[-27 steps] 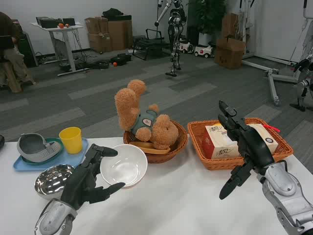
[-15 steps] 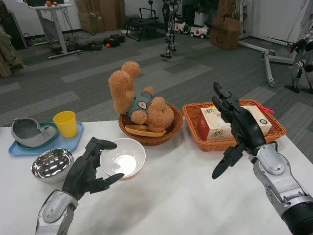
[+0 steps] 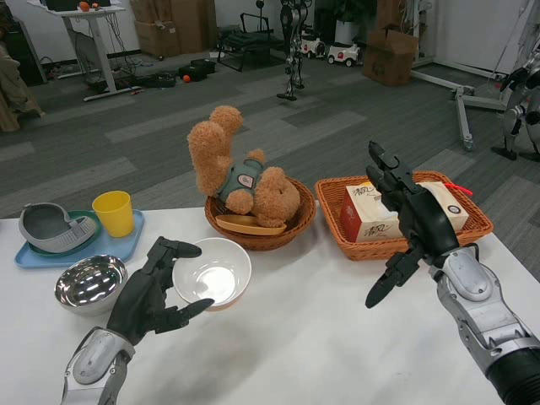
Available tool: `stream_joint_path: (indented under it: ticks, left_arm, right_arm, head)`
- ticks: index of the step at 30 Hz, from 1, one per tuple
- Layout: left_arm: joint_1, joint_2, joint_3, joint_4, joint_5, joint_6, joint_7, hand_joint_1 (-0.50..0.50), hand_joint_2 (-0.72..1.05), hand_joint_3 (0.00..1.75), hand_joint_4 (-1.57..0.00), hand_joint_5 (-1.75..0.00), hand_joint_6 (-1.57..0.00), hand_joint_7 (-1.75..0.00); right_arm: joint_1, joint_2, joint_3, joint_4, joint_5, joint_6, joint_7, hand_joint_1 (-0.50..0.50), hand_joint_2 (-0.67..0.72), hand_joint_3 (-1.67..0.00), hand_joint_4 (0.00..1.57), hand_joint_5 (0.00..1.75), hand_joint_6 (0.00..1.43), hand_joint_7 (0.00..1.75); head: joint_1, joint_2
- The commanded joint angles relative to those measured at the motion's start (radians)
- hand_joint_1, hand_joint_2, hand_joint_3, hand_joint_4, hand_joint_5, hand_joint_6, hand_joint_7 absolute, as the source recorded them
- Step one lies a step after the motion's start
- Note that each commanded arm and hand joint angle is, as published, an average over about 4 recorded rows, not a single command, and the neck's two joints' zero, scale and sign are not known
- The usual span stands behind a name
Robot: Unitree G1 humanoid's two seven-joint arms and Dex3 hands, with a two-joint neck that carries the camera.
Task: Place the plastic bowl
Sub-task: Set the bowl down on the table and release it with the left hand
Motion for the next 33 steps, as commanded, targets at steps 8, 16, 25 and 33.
stream_joint_path:
  ticks: [8,16,25,33]
  left_arm:
    - [0.001,0.011,-0.007,0.129,-0.002,-0.015,0.000,-0.50,1.05,0.61,0.00,-1.75,0.00,-1.47]
    - [-0.046,0.013,-0.020,0.276,0.055,-0.050,0.001,-0.50,1.05,0.61,0.00,-1.75,0.00,-1.47]
    - [-0.122,0.029,-0.025,0.487,0.102,-0.096,0.011,-0.50,1.05,0.61,0.00,-1.75,0.00,-1.36]
    - [-0.131,0.037,-0.031,0.551,0.129,-0.106,0.019,-0.50,1.05,0.61,0.00,-1.75,0.00,-1.26]
  right_arm:
    - [-0.008,0.003,0.001,0.022,0.010,-0.017,-0.006,-0.46,0.28,-0.08,0.00,0.00,0.00,0.00]
    - [-0.008,0.001,0.009,0.029,0.012,-0.019,-0.007,-0.46,0.28,-0.08,0.00,0.00,0.00,0.00]
    - [-0.008,0.002,0.027,0.028,0.022,-0.021,-0.007,-0.46,0.28,-0.08,0.00,0.00,0.00,0.00]
    - [-0.006,0.002,0.033,0.024,0.024,-0.022,-0.007,-0.46,0.28,-0.08,0.00,0.00,0.00,0.00]
  head:
    - [0.003,-0.010]
    - [0.018,-0.030]
    - [0.034,-0.053]
    - [0.054,-0.069]
